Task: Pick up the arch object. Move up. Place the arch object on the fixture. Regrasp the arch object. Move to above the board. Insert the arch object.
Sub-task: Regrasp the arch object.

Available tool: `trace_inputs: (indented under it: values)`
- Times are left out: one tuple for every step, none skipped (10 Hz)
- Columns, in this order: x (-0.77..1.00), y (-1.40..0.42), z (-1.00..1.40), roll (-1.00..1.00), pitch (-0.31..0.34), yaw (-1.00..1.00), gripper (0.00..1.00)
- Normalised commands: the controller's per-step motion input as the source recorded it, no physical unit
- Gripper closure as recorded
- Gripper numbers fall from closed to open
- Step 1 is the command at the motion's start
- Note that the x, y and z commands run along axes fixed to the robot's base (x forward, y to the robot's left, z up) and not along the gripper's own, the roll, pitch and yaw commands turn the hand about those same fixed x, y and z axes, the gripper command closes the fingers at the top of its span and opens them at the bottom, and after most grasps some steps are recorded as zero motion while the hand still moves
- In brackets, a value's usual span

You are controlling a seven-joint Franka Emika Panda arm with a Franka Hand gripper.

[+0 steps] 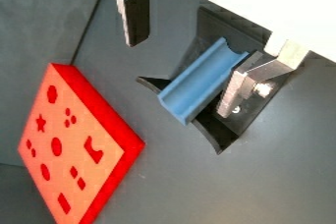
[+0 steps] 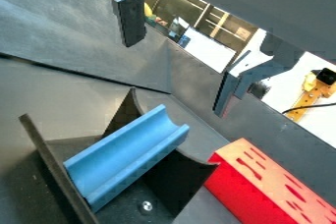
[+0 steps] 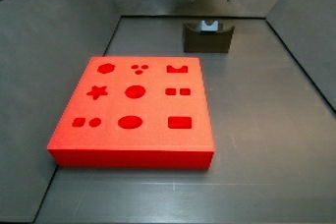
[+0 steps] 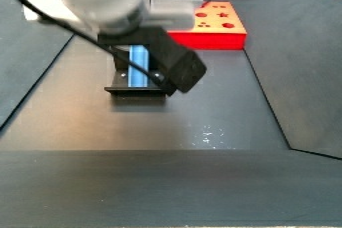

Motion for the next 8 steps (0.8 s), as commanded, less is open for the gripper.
trace_inputs:
  values:
    - [-0.07,-1.00,0.95,1.00,0.079,0.01,0.00]
    - [-0.07,-1.00,0.96,1.00,0.077,0.01,0.00]
    - [-0.10,-1.00,0.97,1.00,0.064,0.01,0.00]
    - [-0.12,-1.00,0.95,1.00,0.058,0.01,0.00]
    - [-0.11,-0.87,0.77,1.00,0.052,0.01,0.00]
    - [-0.08,-0.70,0.56,1.00,0.051,0.01,0.00]
    - [-0.05,-0.45,0.26,1.00,0.049,0.01,0.00]
    - [-0.04,-0.32,0.11,1.00,0.048,0.01,0.00]
